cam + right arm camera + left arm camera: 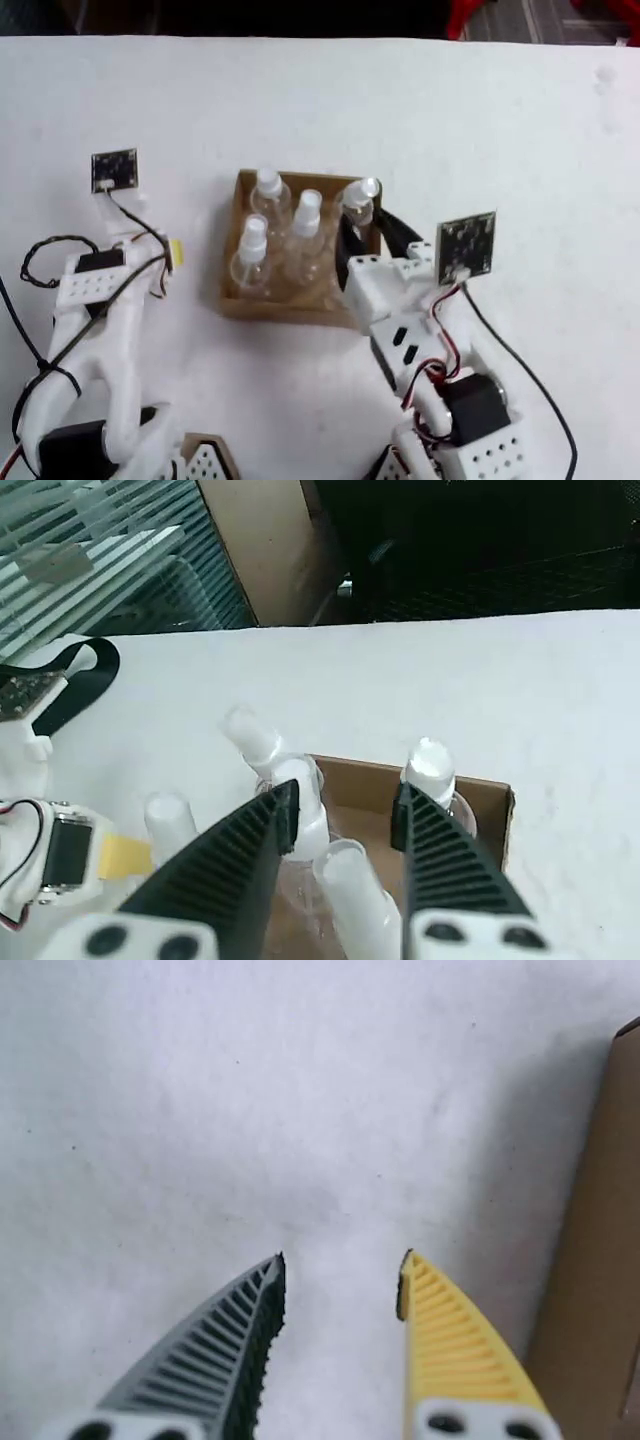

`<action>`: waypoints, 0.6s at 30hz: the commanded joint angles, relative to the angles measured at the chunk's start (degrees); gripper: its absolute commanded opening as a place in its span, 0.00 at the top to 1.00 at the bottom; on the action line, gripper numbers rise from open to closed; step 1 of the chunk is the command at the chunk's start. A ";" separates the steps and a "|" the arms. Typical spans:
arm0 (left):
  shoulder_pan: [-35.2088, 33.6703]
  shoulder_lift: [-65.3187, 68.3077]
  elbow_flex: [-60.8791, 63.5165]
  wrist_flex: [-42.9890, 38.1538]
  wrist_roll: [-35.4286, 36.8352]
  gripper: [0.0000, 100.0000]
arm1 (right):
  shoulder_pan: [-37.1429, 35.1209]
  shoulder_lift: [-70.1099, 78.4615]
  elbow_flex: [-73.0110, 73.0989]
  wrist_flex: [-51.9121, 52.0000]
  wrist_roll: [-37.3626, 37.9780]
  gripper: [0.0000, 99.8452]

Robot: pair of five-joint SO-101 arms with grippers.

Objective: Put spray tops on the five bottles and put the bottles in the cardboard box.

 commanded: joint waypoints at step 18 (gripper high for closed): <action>0.66 -0.22 -0.79 -1.23 -0.62 0.82 | -0.22 7.69 -5.98 8.92 2.37 0.98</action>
